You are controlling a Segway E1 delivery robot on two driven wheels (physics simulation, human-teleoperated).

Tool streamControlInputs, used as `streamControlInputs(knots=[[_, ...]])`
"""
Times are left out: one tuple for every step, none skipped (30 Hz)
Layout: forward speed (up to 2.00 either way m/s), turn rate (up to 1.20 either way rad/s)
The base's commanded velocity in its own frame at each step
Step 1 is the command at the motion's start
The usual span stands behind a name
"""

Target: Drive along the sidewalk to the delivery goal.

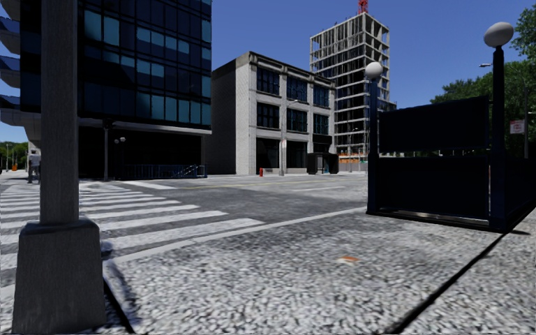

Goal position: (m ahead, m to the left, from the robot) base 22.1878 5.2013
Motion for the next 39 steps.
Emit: streamControlInputs(knots=[[2.00, 0.07], [2.00, 0.20], [2.00, 0.20], [2.00, 0.40], [2.00, 0.47], [2.00, 0.47], [2.00, 0.49], [2.00, 0.50], [2.00, 0.53], [2.00, 0.53], [2.00, 0.58], [2.00, 0.62], [2.00, 0.62], [2.00, 0.63], [2.00, 0.64], [2.00, 0.64], [2.00, 0.64], [2.00, 0.64], [2.00, 0.63], [2.00, 0.59], [2.00, 0.59], [2.00, 0.57], [2.00, 0.57], [2.00, 0.57], [2.00, 0.57], [2.00, 0.57], [2.00, 0.57], [2.00, 0.57], [2.00, 0.57], [2.00, 0.57], [2.00, 0.57], [2.00, 0.57], [2.00, 0.57], [2.00, 0.57], [2.00, 0.57], [2.00, 0.57], [2.00, 0.57], [2.00, 0.57], [2.00, 0.57]])
